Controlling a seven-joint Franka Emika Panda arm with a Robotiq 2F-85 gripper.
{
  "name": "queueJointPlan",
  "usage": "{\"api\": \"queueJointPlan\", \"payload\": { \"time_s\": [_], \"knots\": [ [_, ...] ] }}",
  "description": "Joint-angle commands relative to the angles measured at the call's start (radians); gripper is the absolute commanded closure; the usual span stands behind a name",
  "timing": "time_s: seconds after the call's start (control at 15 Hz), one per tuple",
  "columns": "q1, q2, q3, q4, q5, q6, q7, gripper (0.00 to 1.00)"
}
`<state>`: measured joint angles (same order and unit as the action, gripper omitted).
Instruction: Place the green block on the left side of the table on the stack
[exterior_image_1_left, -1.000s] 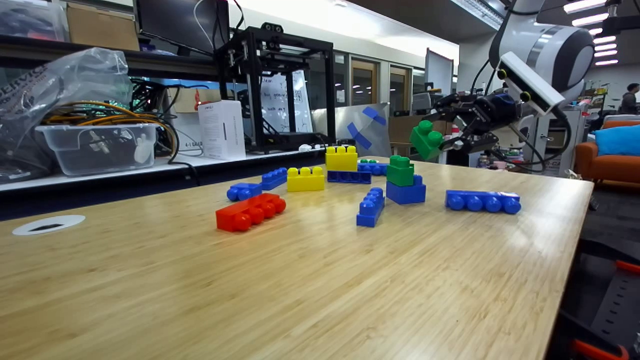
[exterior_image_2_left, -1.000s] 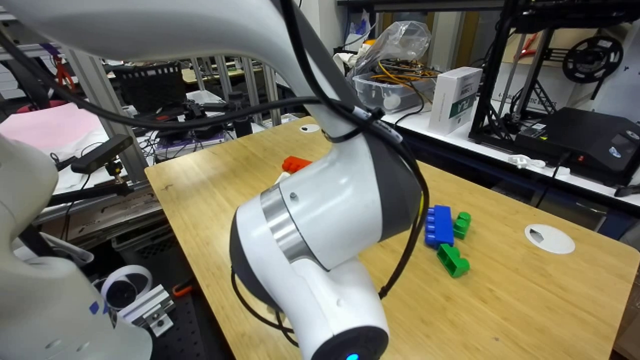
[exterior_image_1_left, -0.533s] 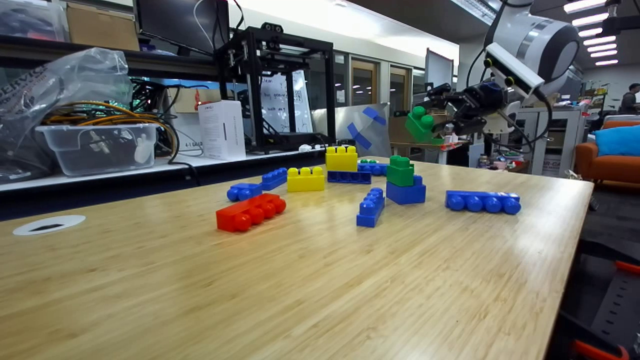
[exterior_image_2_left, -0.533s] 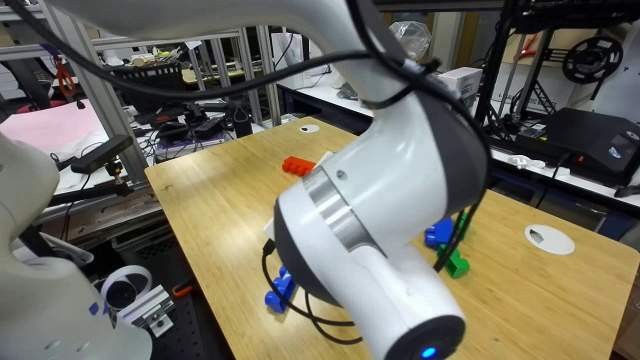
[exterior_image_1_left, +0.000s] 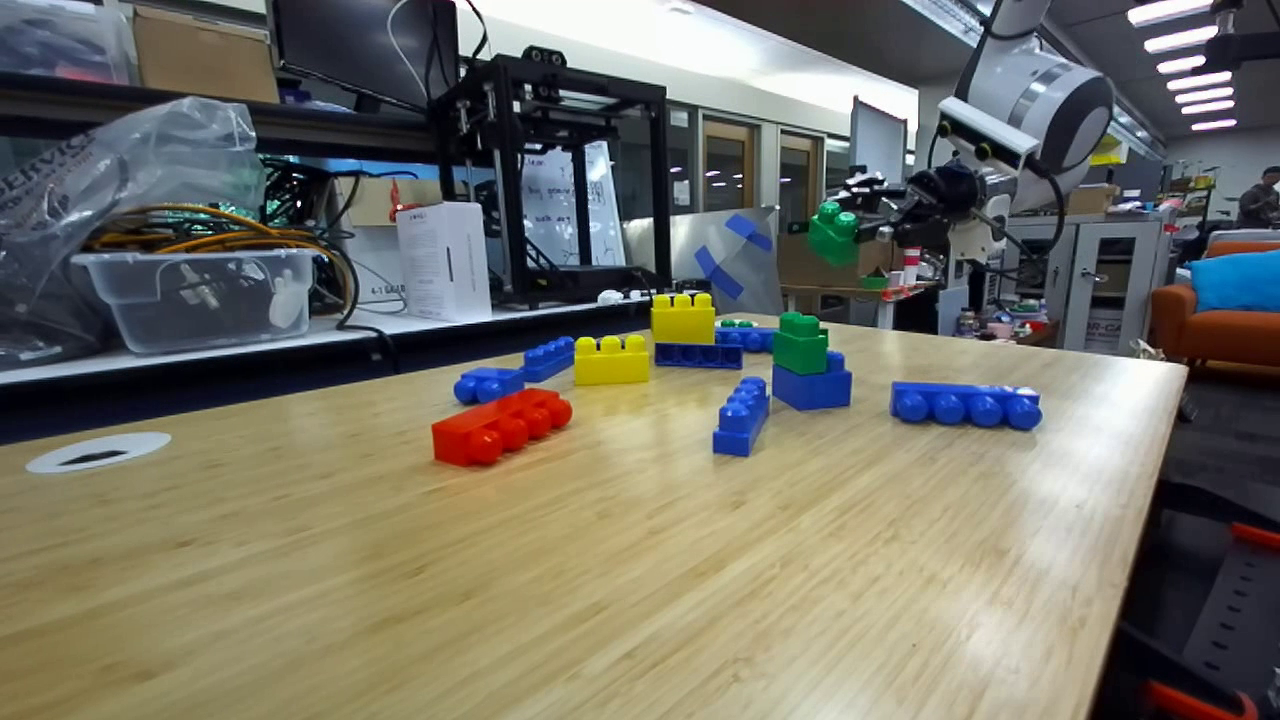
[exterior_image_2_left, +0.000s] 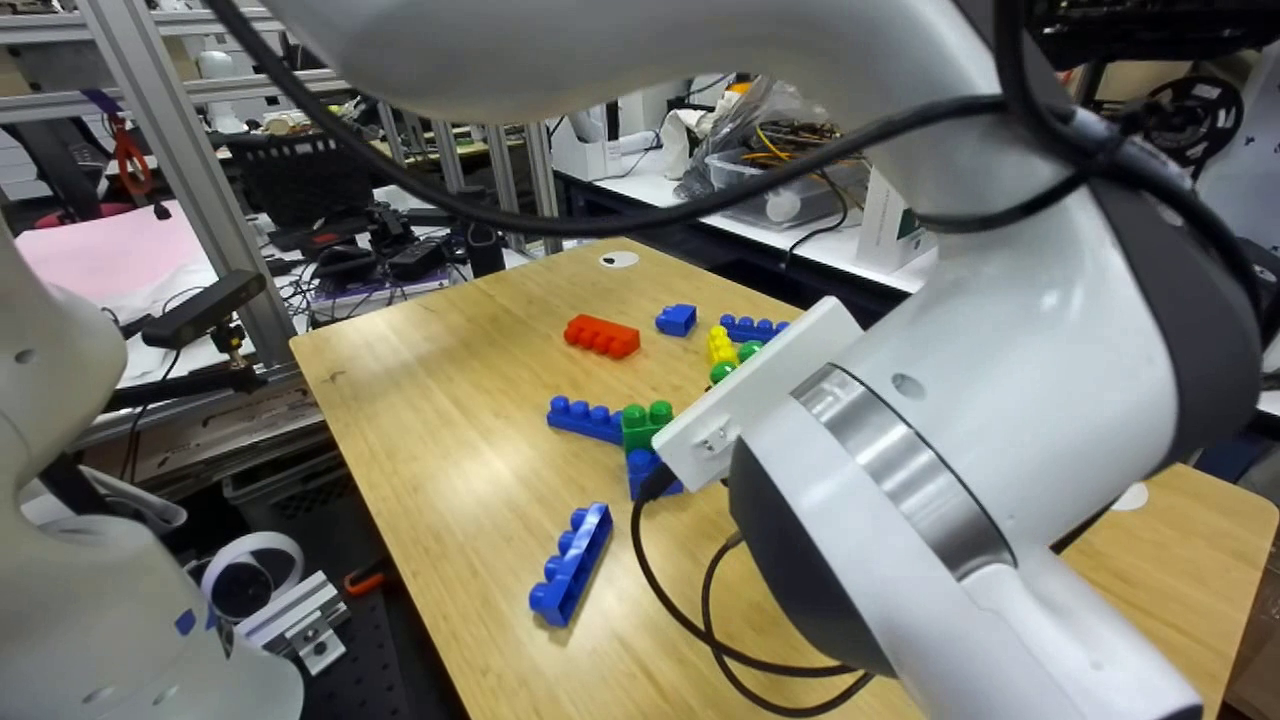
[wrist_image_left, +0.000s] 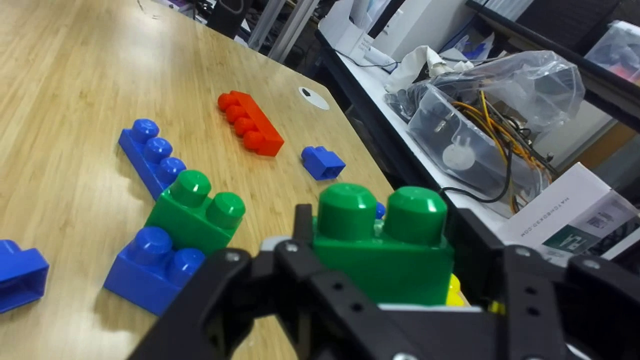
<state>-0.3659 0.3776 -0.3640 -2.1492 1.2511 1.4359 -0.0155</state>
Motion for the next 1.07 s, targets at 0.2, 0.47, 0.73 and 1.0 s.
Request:
{"api": "queueJointPlan", "payload": {
  "time_s": [0.2,0.47,0.73,1.0],
  "knots": [
    [-0.02,0.133,0.021,0.109,0.003,-0.092,0.153,0.56],
    [-0.029,0.169,0.017,0.104,0.009,-0.121,0.226,0.56],
    [-0.043,0.189,0.013,0.085,0.021,-0.151,0.272,0.56],
    [-0.049,0.178,0.006,0.037,0.021,-0.19,0.276,0.56]
  ]
}}
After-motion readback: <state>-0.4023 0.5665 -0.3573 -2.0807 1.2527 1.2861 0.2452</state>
